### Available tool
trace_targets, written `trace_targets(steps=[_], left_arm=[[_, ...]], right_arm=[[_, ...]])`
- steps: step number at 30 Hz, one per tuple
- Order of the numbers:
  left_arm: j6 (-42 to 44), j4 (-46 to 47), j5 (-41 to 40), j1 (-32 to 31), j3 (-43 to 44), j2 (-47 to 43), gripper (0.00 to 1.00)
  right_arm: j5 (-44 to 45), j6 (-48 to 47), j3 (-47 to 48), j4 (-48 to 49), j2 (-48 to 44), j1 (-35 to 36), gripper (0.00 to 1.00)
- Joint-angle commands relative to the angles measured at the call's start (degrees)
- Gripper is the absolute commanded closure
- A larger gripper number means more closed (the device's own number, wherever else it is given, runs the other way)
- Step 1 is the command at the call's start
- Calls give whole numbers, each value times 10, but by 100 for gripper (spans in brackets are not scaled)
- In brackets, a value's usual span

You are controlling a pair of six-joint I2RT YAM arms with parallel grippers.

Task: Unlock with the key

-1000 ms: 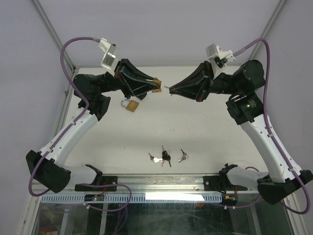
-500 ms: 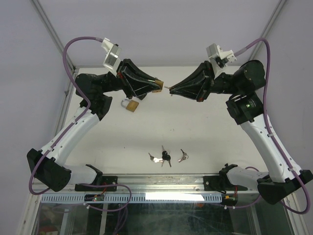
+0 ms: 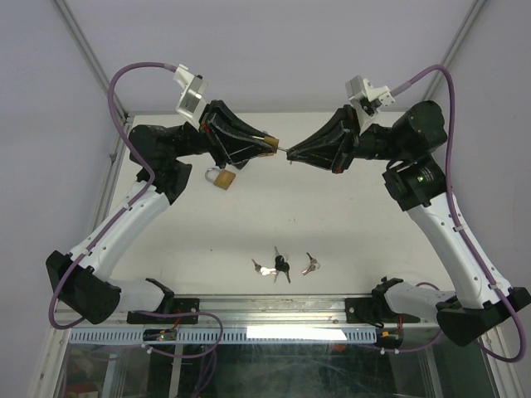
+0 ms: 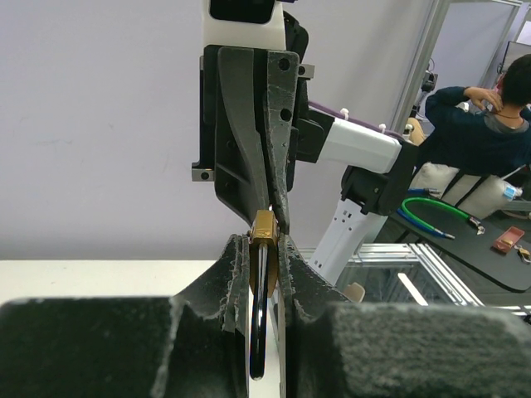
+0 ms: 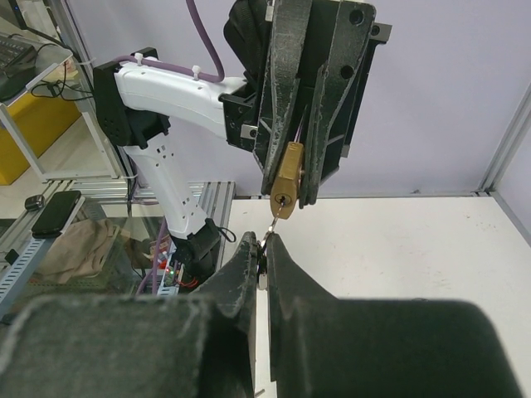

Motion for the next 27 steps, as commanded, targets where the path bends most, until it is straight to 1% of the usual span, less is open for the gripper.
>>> trace_targets(steps=[1, 14, 27], left_arm=[[-4, 28, -9, -4, 24, -8, 100], [-2, 18, -12, -10, 24, -5, 100], [7, -2, -5, -19, 30, 4, 100]], right_arm=[[13, -12, 3, 1, -3, -1, 100], [-6, 19, 5, 43, 0, -1, 100], [1, 18, 7, 50, 6, 0, 100]])
